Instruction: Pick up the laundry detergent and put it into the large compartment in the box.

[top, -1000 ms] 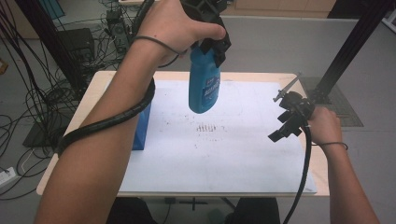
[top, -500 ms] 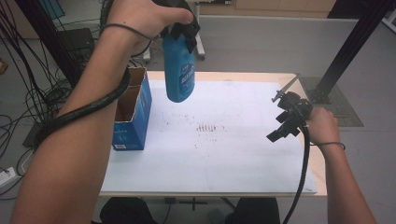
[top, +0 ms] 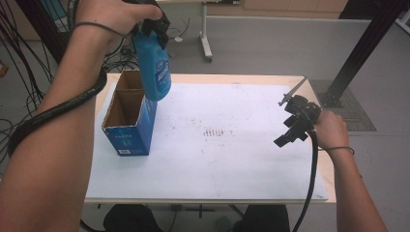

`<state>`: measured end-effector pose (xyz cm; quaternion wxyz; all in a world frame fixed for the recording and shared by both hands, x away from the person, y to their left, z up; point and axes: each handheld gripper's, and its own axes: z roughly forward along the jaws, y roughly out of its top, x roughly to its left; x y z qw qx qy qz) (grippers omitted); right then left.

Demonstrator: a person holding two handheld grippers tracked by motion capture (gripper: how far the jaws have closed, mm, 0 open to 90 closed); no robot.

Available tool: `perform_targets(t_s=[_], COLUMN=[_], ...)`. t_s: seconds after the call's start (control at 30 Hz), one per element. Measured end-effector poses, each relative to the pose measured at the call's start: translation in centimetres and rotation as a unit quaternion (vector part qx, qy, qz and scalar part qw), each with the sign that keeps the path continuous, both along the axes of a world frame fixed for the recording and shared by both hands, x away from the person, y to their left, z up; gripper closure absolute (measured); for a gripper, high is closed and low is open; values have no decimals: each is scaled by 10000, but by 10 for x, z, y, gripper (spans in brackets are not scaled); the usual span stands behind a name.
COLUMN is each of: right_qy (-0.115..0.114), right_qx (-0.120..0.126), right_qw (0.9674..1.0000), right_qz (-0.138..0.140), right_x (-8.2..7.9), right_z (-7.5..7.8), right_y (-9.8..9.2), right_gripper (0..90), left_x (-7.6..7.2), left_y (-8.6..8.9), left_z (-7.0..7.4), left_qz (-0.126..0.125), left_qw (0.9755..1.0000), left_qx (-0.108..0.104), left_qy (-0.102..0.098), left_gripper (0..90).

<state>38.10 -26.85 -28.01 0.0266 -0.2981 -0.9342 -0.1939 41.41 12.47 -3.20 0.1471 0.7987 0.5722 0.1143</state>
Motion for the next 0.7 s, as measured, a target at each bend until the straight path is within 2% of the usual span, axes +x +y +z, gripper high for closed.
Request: perform_targets(t_s=[0.33, 0.4, 0.53, 0.7], right_qy=[-5, -9, -3, -6], right_qx=[9, 25, 4, -3], right_qw=[10000, 10000, 10000, 10000], right_qz=[-14, -11, -6, 17], right_x=[0, 0, 1, 1], right_z=[0, 0, -1, -1], right_y=[0, 0, 1, 3], right_gripper=[31, 31, 31, 31], left_x=[3, 3, 2, 2], left_y=[44, 51, 64, 73], left_z=[5, 7, 9, 8], left_qz=[507, 570, 797, 881], left_qw=[9987, 9984, 9968, 9961], left_qx=[-2, 48, -5, 66], left_qy=[-10, 3, -84, -28], left_gripper=[377, 377, 377, 377])
